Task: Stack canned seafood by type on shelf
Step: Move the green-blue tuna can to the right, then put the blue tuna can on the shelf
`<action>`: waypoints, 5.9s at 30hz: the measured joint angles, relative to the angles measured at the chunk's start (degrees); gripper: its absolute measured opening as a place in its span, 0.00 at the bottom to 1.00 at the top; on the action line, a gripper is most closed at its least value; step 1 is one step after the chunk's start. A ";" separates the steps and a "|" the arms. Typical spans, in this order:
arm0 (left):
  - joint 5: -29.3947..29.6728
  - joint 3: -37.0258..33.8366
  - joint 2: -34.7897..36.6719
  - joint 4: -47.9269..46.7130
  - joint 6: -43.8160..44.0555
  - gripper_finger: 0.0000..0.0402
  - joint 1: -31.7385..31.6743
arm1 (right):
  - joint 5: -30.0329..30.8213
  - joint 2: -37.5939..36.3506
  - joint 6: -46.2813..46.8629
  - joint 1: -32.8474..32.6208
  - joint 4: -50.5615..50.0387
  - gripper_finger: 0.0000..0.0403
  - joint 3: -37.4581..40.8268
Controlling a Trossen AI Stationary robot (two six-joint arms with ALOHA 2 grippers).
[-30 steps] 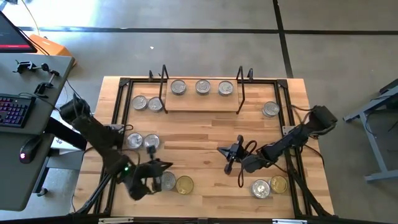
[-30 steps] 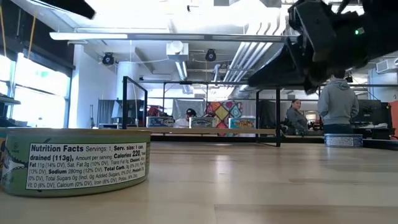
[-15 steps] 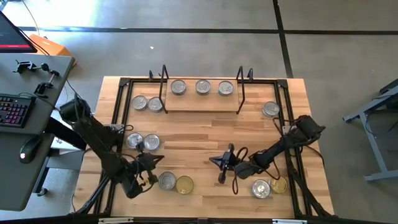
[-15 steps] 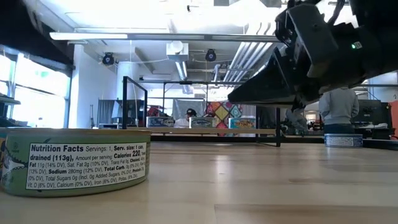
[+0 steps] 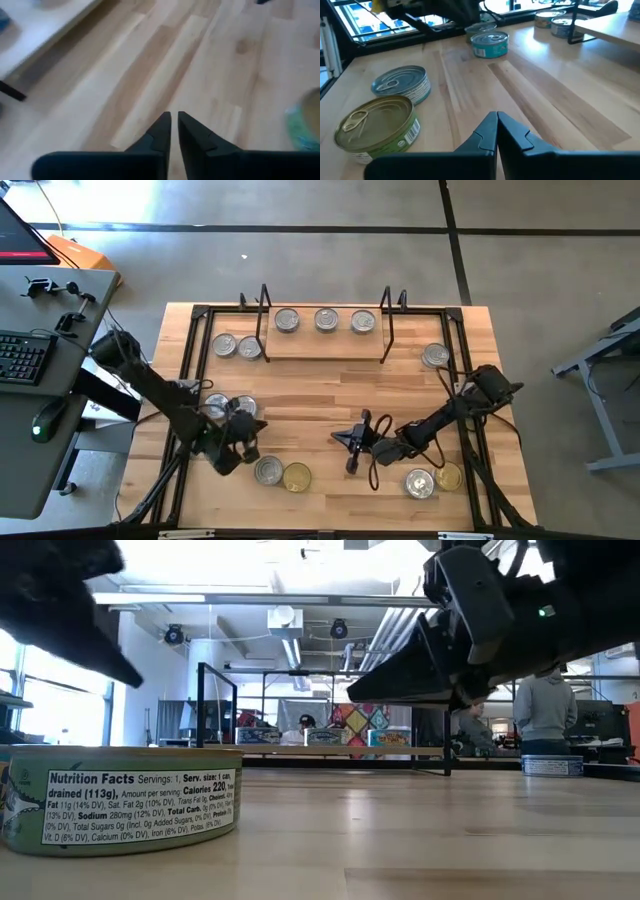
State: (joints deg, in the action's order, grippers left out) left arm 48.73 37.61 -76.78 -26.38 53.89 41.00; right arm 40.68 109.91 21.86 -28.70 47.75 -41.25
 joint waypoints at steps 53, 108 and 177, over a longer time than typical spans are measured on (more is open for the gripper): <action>-20.01 0.85 2.41 -14.27 -6.61 0.34 -4.49 | -4.10 -0.02 1.06 1.71 -1.65 0.00 0.04; -4.50 4.39 6.32 -12.38 7.31 0.41 -6.44 | -21.08 -24.19 27.59 -10.44 -102.14 0.01 -28.05; 2.88 4.39 6.30 -5.25 -3.01 0.41 -6.17 | -9.17 2.86 40.45 -33.62 -101.07 0.11 -30.19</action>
State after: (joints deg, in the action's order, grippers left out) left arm 51.61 42.00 -70.48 -31.64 50.87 34.83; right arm 31.51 112.77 62.31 -62.33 -53.32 -71.43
